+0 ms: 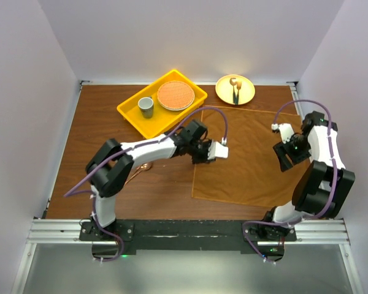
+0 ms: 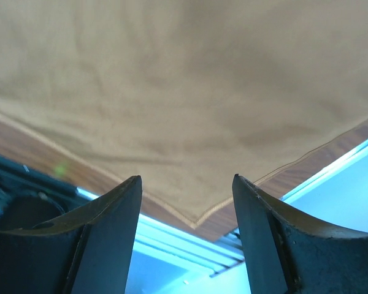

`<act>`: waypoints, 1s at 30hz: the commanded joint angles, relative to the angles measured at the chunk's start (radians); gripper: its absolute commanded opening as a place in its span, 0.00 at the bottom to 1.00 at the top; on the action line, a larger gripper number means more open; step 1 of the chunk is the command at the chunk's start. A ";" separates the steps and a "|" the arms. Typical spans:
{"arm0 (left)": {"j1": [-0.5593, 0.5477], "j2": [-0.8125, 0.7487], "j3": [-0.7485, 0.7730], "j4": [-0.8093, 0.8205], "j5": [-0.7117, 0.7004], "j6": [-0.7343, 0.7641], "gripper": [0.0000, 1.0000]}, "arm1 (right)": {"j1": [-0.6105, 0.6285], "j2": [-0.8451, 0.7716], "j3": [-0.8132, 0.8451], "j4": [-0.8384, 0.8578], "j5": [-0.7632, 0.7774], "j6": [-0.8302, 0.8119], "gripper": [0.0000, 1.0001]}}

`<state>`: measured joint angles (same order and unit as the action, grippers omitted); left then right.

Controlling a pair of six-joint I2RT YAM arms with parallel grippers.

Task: Fold the napkin into a case and place the utensils inside
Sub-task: Flatten out the napkin at the center of the board.

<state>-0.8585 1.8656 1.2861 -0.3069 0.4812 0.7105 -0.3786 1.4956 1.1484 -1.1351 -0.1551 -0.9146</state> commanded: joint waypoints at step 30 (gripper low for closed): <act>0.211 -0.071 0.060 -0.080 0.125 -0.136 0.46 | -0.072 0.388 0.493 0.357 -0.189 0.575 0.74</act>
<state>-0.7597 1.8187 1.1641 -0.4561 0.5190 0.7387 -0.4473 1.8793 1.5970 -0.9848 -0.3096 -0.4828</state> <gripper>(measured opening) 0.408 0.744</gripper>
